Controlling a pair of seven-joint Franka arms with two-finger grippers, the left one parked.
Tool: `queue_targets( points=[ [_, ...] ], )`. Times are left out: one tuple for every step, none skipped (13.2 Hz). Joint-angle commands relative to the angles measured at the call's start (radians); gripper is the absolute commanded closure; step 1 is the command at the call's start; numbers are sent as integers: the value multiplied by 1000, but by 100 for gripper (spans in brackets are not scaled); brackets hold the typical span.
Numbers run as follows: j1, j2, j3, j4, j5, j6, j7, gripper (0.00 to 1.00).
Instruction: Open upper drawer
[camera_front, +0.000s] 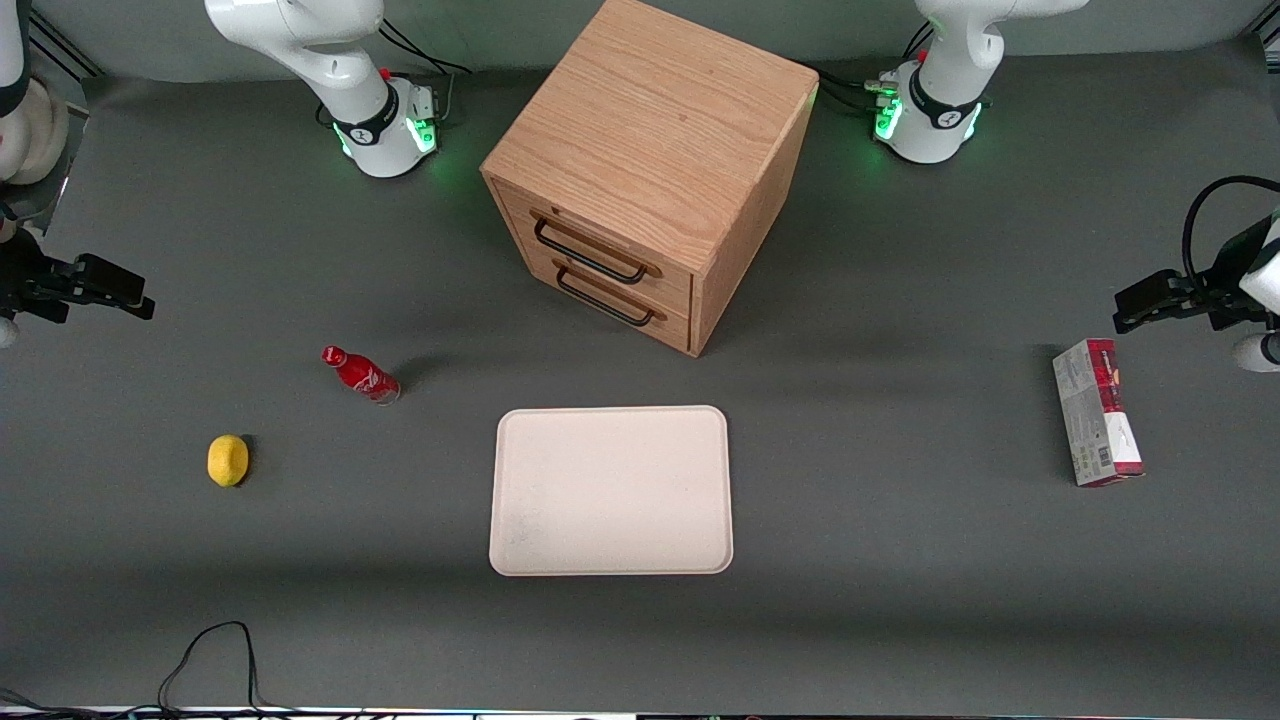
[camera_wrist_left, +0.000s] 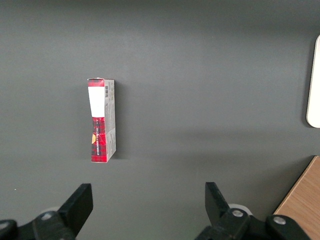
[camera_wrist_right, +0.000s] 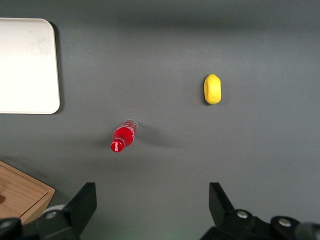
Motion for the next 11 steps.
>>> queue_targets(
  points=[
    [10, -9, -7, -2, 14, -10, 24, 0],
    [8, -8, -7, 1, 15, -10, 24, 0],
    [8, -8, -7, 2, 15, -10, 24, 0],
    [8, -5, -7, 9, 16, -7, 21, 0],
    [8, 1, -5, 13, 16, -4, 18, 0],
    [10, 12, -4, 25, 21, -6, 16, 0],
    [15, 20, 2, 39, 25, -4, 12, 0],
    [39, 35, 18, 51, 25, -3, 10, 0],
    [79, 53, 18, 65, 27, 0, 10, 0],
    [114, 72, 19, 85, 27, 0, 10, 0],
    [158, 93, 19, 110, 25, 0, 10, 0]
  ],
)
